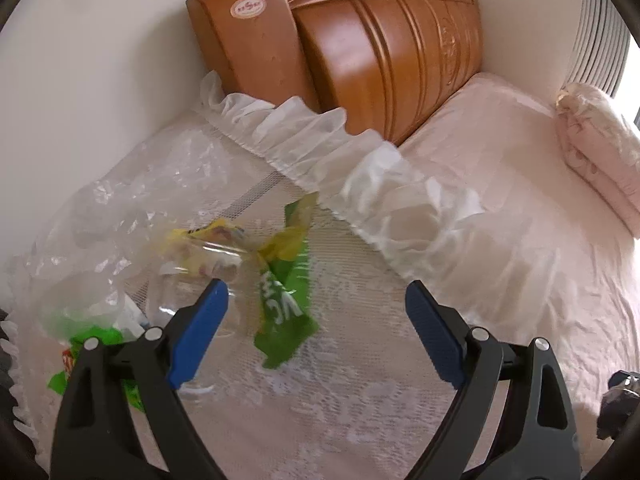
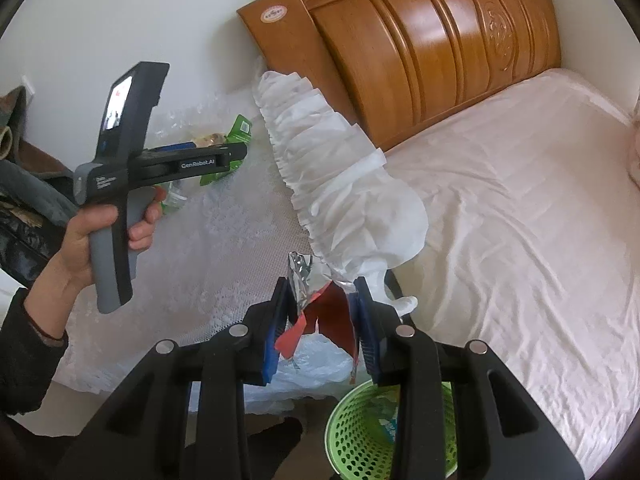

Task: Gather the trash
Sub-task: 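Grasp the green snack bag with the left tool while the right tool holds the red-foil wrapper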

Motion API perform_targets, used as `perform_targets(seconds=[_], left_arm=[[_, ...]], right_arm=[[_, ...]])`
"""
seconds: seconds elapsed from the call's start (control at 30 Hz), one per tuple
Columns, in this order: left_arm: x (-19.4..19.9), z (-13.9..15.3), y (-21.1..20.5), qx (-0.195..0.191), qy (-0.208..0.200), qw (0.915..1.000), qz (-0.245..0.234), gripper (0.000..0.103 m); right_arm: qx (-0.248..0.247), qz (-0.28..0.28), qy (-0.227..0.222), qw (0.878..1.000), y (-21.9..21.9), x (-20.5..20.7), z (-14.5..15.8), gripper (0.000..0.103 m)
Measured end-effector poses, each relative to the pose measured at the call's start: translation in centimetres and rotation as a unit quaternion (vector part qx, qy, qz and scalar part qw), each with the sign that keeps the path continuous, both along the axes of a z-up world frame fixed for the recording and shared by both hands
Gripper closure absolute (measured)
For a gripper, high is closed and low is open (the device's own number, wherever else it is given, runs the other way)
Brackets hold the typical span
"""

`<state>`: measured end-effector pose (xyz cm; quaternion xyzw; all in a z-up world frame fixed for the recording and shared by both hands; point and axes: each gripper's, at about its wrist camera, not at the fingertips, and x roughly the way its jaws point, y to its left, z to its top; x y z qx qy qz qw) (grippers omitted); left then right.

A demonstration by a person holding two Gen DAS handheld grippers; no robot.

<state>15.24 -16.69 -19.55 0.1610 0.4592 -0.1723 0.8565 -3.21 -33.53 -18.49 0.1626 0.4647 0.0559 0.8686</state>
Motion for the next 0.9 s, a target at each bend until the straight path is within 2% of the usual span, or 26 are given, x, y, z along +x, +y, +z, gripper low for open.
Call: perform_targets(seconds=[0.07, 0.23, 0.33, 0.43, 0.5, 0.73, 0.9], left_arm=[[0.6, -0.5, 0.2, 0.006, 0.004, 1.0, 0.002, 0.017], [1.9, -2.3, 0.1, 0.033, 0.023, 0.9991, 0.011, 0.027], [2.7, -2.9, 0.1, 0.04, 0.038, 0.9984, 0.015, 0.041], [3.0, -3.0, 0.1, 0.031, 0.048, 0.9982, 0.018, 0.053], [3.0, -3.0, -0.1, 0.018, 0.062, 0.9978, 0.016, 0.069], [1.7, -2.1, -0.8, 0.017, 0.06, 0.998, 0.008, 0.071], [-1.3, 1.8, 0.3, 0.005, 0.04, 0.9991, 0.012, 0.071]], right_arm=[[0.014, 0.0, -0.001, 1.0, -0.2, 0.1, -0.6, 0.069], [0.032, 0.0, 0.0, 0.999, -0.3, -0.2, -1.4, 0.069], [0.038, -0.004, 0.002, 0.999, -0.6, -0.5, -1.9, 0.069], [0.042, -0.01, 0.007, 0.999, -0.8, -0.7, -2.4, 0.069], [0.043, -0.014, 0.009, 0.999, -1.0, -0.8, -2.5, 0.069], [0.038, -0.017, 0.003, 0.999, -0.6, -0.9, -1.9, 0.069], [0.03, -0.019, -0.01, 0.999, 0.3, -1.4, -0.7, 0.069]])
